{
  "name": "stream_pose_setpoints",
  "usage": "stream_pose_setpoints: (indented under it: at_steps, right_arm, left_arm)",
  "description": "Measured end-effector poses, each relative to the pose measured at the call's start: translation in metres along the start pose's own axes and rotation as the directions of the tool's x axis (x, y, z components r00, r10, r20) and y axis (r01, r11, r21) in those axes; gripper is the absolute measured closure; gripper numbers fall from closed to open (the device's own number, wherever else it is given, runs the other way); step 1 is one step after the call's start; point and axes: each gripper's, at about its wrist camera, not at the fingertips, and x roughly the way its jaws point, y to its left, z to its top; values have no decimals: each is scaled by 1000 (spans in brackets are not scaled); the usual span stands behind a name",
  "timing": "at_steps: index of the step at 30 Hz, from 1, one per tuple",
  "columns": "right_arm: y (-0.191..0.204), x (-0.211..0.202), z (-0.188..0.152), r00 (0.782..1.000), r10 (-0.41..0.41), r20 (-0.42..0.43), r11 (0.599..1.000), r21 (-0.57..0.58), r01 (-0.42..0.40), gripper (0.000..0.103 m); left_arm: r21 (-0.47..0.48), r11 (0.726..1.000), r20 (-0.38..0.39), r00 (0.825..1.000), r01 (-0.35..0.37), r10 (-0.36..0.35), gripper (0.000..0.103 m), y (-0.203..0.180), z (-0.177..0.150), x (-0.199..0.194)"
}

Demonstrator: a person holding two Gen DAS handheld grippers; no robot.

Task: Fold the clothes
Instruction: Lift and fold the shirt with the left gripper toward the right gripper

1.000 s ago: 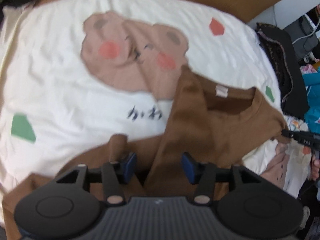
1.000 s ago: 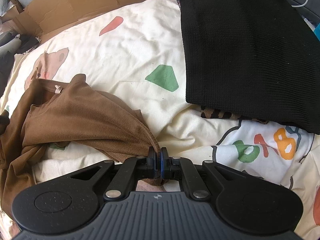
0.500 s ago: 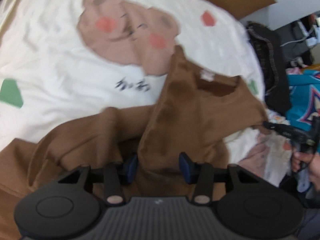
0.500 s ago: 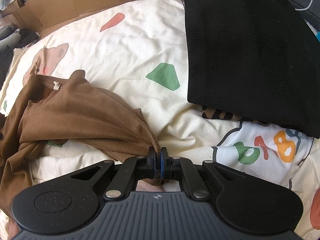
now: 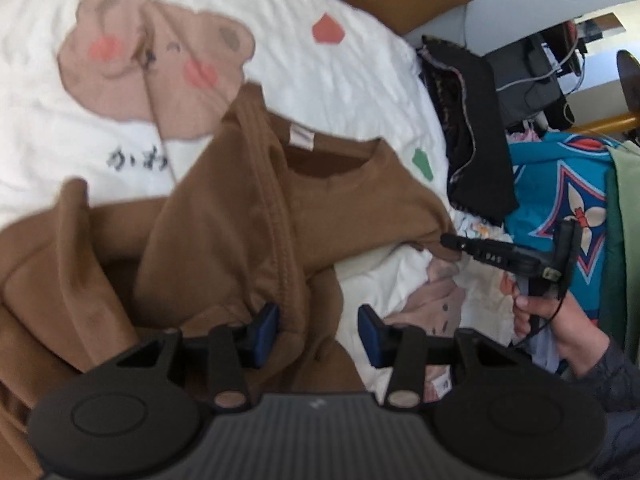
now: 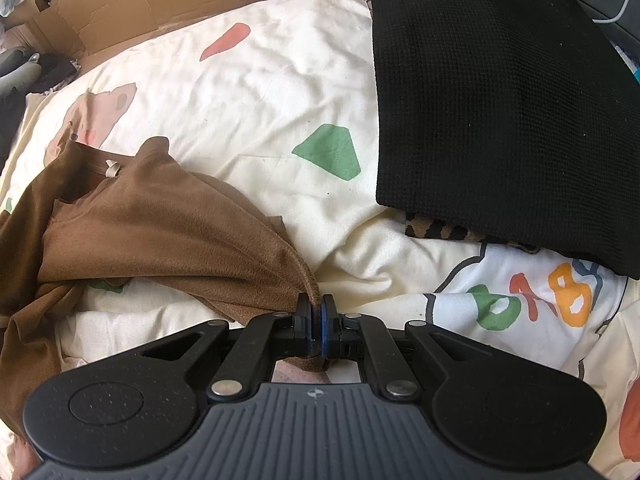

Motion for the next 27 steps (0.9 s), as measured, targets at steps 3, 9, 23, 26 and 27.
stream_pose_setpoints:
  at_steps: [3, 9, 23, 26, 27]
  right_arm:
    - [-1, 1, 0, 1000, 3, 0, 1000, 0, -3, 101]
    - [-1, 1, -1, 1000, 10, 0, 1000, 2, -10, 101]
    - [-2, 2, -1, 1000, 15, -1, 1000, -3, -15, 101]
    - [-2, 1, 0, 1000, 15, -4, 1000, -4, -15, 101]
    - [-2, 1, 0, 1000, 15, -7, 1000, -4, -15, 101]
  left_arm:
    - [-71, 996, -14, 998, 52, -54, 57, 12, 2, 7]
    - [-209, 969, 3, 991, 132, -135, 63, 41, 7, 10]
    - [-329, 924, 8, 979, 194, -203, 90, 70, 3, 23]
    - [-296, 940, -2, 984, 172, -180, 95, 66, 5, 22]
    - [-282, 946, -4, 986, 160, -168, 97, 65, 6, 20]
